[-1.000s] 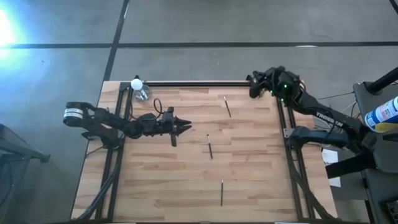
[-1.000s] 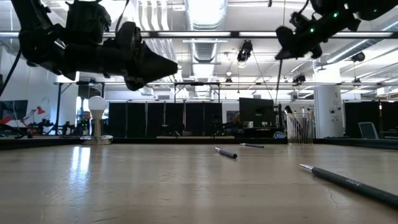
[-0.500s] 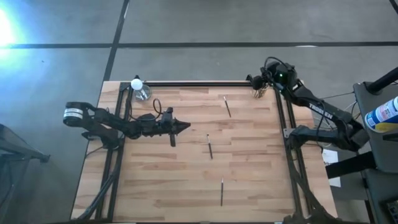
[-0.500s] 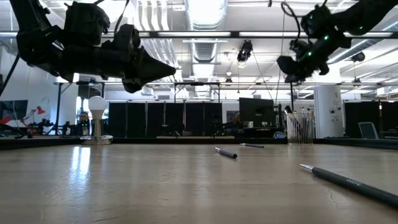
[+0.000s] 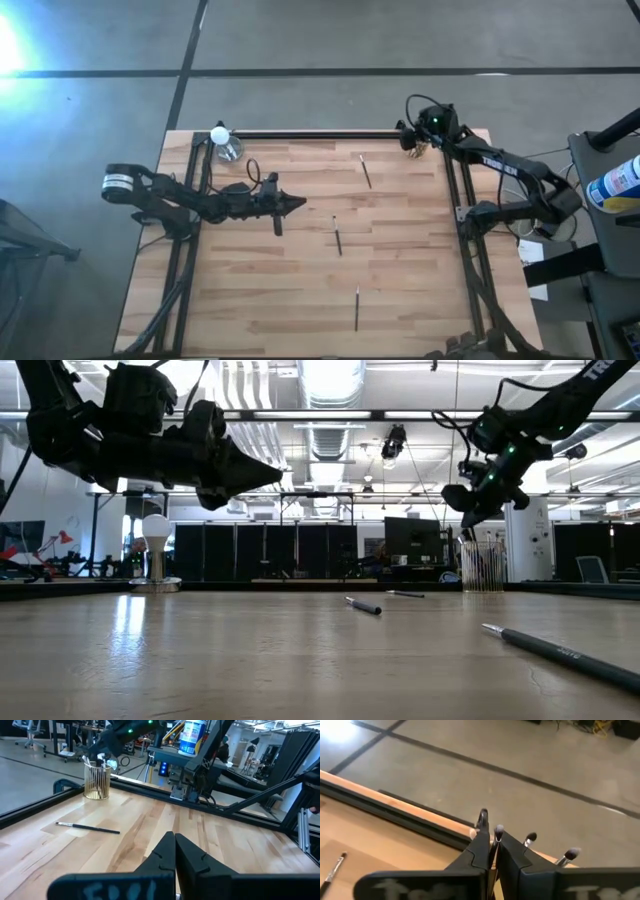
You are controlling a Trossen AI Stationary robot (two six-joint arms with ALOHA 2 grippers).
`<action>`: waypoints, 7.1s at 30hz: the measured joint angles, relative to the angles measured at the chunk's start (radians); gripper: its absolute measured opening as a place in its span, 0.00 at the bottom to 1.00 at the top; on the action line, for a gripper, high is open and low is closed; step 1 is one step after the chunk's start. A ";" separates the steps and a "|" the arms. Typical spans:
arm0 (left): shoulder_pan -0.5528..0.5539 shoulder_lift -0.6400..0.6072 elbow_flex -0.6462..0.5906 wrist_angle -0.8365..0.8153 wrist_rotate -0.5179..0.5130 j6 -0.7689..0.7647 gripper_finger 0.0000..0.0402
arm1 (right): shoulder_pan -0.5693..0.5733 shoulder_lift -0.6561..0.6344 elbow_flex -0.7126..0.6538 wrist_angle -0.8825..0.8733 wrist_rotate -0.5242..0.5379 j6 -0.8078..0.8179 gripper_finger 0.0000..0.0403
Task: Sort items
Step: Put the black eyeshadow brush into the gold holder, then put the black foundation brush into the gold holder
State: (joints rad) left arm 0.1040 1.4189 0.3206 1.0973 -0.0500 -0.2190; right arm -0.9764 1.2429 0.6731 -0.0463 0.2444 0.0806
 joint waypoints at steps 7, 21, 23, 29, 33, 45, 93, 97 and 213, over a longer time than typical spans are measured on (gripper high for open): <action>0.008 0.000 -0.020 0.001 -0.019 0.000 0.00 | 0.001 -0.039 0.015 -0.057 0.002 0.017 0.15; 0.022 0.000 -0.043 0.010 -0.022 0.002 0.00 | 0.120 -0.253 0.084 -0.179 -0.114 0.053 0.24; 0.022 0.000 -0.043 0.010 -0.022 0.003 0.00 | 0.186 -0.266 0.084 -0.178 -0.113 0.066 0.18; 0.022 0.000 -0.042 0.010 -0.022 0.013 0.00 | 0.394 -0.230 0.080 -0.130 -0.085 0.123 0.04; 0.022 0.000 -0.046 0.010 -0.022 0.012 0.00 | 0.482 -0.159 0.079 -0.107 -0.058 0.167 0.02; 0.022 0.000 -0.047 0.010 -0.022 0.014 0.00 | 0.507 0.135 0.198 -0.164 -0.093 0.304 0.11; 0.022 0.000 -0.048 -0.009 -0.028 0.012 0.00 | 0.311 0.822 0.699 -0.496 -0.170 0.268 0.19; 0.022 0.000 -0.048 -0.009 -0.020 0.012 0.00 | 0.312 0.830 0.701 -0.493 -0.171 0.261 0.13; -0.064 0.535 1.001 -1.433 -0.138 -0.766 0.30 | 0.696 -0.812 -0.487 0.050 0.152 0.091 0.03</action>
State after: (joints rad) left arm 0.0395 1.9540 1.3217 -0.3355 -0.1881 -0.9853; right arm -0.2806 0.4313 0.1864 0.0034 0.3968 0.1711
